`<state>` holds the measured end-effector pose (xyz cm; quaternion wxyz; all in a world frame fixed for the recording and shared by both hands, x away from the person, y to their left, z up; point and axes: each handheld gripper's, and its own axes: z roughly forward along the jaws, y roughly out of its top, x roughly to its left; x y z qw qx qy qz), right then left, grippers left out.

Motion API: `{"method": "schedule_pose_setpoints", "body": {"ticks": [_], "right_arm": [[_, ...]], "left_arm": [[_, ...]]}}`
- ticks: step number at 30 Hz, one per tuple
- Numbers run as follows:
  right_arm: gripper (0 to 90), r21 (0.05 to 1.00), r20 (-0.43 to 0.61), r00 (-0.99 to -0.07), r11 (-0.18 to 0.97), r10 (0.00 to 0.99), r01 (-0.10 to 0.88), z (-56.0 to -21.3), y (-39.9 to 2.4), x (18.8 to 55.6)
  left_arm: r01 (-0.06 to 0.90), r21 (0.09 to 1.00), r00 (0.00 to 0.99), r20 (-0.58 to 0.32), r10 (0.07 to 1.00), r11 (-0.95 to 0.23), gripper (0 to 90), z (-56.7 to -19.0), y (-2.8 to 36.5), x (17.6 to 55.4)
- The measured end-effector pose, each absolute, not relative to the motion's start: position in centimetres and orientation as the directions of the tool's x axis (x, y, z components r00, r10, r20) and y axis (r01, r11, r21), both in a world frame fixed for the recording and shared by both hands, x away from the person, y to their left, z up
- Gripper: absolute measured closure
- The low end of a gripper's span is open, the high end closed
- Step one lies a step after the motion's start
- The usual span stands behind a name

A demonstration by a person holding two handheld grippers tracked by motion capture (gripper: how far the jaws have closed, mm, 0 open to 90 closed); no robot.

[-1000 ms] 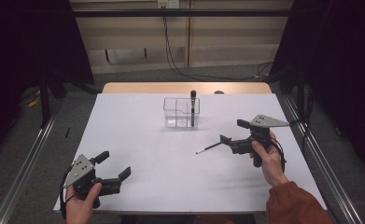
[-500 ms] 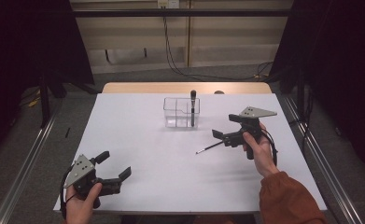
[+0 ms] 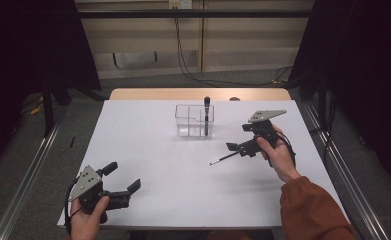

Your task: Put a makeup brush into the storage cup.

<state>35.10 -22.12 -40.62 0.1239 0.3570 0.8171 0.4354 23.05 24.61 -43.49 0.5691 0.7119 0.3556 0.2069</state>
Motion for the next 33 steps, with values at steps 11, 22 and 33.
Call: {"method": "schedule_pose_setpoints", "body": {"ticks": [11, 22, 33], "right_arm": [[1.8, 0.695, 0.122, -0.754, 0.487, 0.645, 0.529, -40.0, -22.2, 36.3], [2.2, 0.573, 0.147, -0.777, 0.587, 0.613, 0.572, -40.4, -21.9, 37.2], [3.0, 0.479, 0.124, -0.816, 0.686, 0.565, 0.548, -40.4, -20.3, 38.2]], "left_arm": [[0.272, 0.957, 0.662, -0.111, 0.741, -0.1, 2.0, -43.5, 24.6, 23.0], [0.274, 0.956, 0.663, -0.11, 0.741, -0.103, 2.0, -43.5, 24.6, 23.1], [0.275, 0.956, 0.663, -0.111, 0.741, -0.104, 2.0, -43.5, 24.6, 23.1]]}}
